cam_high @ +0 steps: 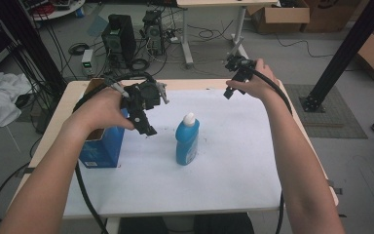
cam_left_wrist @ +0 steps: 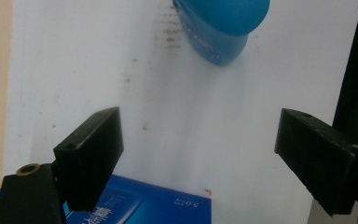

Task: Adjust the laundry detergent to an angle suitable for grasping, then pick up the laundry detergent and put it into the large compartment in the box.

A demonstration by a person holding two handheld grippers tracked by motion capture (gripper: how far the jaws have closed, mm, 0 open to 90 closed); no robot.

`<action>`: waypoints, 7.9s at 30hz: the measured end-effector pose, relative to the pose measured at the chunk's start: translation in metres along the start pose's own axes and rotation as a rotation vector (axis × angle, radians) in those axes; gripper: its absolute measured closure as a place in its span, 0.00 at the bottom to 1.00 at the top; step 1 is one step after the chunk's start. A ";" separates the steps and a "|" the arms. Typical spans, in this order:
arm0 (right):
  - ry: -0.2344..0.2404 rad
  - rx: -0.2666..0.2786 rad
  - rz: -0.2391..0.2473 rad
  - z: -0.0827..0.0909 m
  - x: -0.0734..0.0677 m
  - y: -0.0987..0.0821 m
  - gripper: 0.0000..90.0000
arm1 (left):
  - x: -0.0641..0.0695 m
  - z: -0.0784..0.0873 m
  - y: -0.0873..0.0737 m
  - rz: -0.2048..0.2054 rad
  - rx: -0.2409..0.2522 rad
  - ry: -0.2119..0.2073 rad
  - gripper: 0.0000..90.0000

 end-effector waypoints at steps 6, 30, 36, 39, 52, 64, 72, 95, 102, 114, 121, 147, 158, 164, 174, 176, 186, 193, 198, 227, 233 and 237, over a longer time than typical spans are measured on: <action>0.002 -0.009 0.007 -0.001 -0.002 -0.001 0.32 | -0.002 0.000 0.000 0.005 0.007 -0.003 0.18; -0.002 0.012 0.015 0.005 -0.005 -0.003 0.31 | -0.001 0.006 -0.005 0.023 0.014 0.025 0.17; 0.002 0.015 0.017 0.005 -0.004 -0.005 0.31 | -0.002 0.005 -0.005 0.027 0.008 0.027 0.17; 0.002 0.016 0.017 0.006 -0.003 -0.005 0.31 | -0.002 0.006 -0.003 0.029 0.007 0.028 0.17; -0.003 0.018 0.012 0.006 -0.001 -0.008 0.31 | -0.002 0.011 0.000 0.071 -0.008 0.045 0.18; -0.004 0.024 0.014 0.009 -0.001 -0.014 0.31 | 0.003 0.024 0.007 0.200 -0.016 0.048 0.19; -0.003 0.028 0.015 0.012 -0.003 -0.015 0.31 | 0.007 0.029 0.017 0.289 -0.007 0.058 0.19; -0.001 0.032 0.027 0.011 -0.007 -0.014 0.31 | 0.014 0.022 0.044 0.450 -0.003 0.060 0.18; -0.002 0.033 0.029 0.011 -0.009 -0.015 0.31 | 0.015 0.013 0.056 0.471 -0.013 0.053 0.18; 0.001 0.032 0.019 0.009 -0.006 -0.020 0.31 | 0.018 -0.008 0.077 0.497 -0.011 0.051 0.18; 0.003 0.030 0.025 0.007 -0.005 -0.022 0.31 | 0.019 -0.021 0.086 0.506 -0.027 0.045 0.17; 0.001 0.016 0.022 -0.001 -0.004 -0.024 0.31 | 0.022 -0.065 0.101 0.558 -0.103 0.043 0.19; 0.007 0.017 0.015 -0.002 -0.002 -0.027 0.31 | 0.024 -0.075 0.105 0.573 -0.142 0.060 0.23; 0.007 0.018 0.023 -0.003 -0.001 -0.027 0.31 | 0.024 -0.077 0.104 0.597 -0.141 0.058 0.26; 0.006 0.012 0.018 -0.003 -0.001 -0.027 0.31 | 0.023 -0.080 0.103 0.616 -0.159 0.055 0.30; 0.004 0.013 0.017 -0.004 0.000 -0.027 0.31 | 0.023 -0.081 0.103 0.619 -0.157 0.052 0.30; 0.002 0.007 0.022 -0.005 -0.001 -0.027 0.31 | 0.022 -0.083 0.103 0.637 -0.174 0.049 0.33; 0.003 0.008 0.018 -0.005 -0.002 -0.027 0.31 | 0.022 -0.085 0.105 0.652 -0.197 0.060 0.36; 0.003 0.010 0.020 -0.005 -0.001 -0.028 0.31 | 0.022 -0.086 0.105 0.661 -0.217 0.070 0.38; 0.003 0.009 0.005 -0.006 0.004 -0.031 0.31 | 0.017 -0.082 0.103 0.589 -0.244 0.017 0.42; 0.001 0.013 0.010 -0.004 0.004 -0.032 0.31 | 0.012 -0.056 0.099 0.574 -0.228 0.041 0.42; -0.003 0.010 0.008 -0.002 0.003 -0.032 0.31 | 0.005 -0.033 0.092 0.577 -0.214 0.048 0.42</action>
Point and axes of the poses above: each handheld gripper's, and its own axes: z roughly backward along the jaws, y roughly out of its top, x roughly to its right, the point moved 1 cm from there along -z, roughly forward along the jaws, and after that the axes turned 7 degrees about y, right-handed, at the moved point
